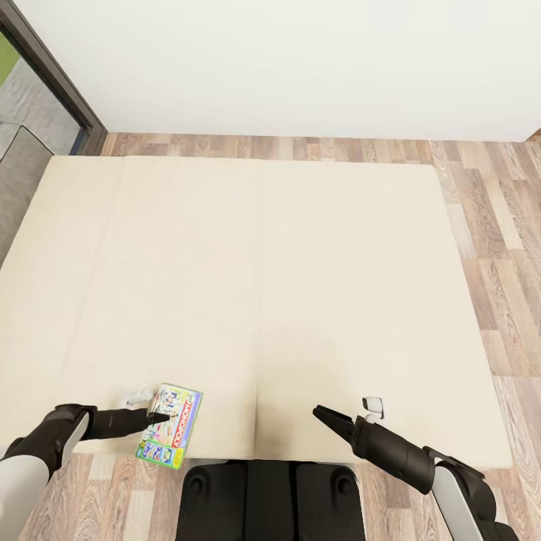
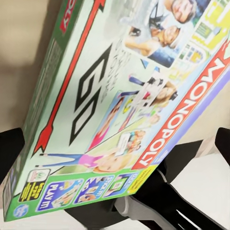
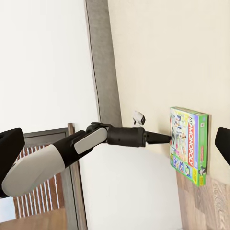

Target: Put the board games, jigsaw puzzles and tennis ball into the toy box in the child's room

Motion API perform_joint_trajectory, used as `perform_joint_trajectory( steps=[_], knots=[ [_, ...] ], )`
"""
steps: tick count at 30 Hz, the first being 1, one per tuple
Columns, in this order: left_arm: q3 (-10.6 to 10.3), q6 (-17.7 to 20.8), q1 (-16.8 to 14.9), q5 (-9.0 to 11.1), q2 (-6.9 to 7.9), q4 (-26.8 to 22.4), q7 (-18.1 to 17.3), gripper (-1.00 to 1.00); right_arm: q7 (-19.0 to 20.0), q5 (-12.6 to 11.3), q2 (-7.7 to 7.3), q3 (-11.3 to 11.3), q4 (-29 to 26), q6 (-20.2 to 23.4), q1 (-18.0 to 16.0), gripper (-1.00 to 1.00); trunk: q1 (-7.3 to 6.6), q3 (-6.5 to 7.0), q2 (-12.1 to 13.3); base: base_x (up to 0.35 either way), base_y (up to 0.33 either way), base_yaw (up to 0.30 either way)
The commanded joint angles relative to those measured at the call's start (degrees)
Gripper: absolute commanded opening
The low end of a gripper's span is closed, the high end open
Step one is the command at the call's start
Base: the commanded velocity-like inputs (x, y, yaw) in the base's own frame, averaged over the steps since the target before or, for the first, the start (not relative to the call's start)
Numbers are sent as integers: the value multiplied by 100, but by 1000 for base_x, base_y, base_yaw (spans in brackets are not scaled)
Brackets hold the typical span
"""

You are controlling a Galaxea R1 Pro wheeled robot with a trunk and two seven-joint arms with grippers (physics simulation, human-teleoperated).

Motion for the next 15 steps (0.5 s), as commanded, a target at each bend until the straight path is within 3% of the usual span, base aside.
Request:
perform_joint_trajectory(
  steps=[1, 15],
  knots=[
    [41, 105, -3, -31, -4, -4, -29, 100, 2, -18, -4, -3, -1, 32, -2, 100, 3, -6, -8, 0, 0, 0],
    [50, 474, -6, -35, 13, -4, -23, 100, -1, -21, -9, -4, -1, 37, -2, 100, 3, -6, -8, 0, 0, 0]
  ],
)
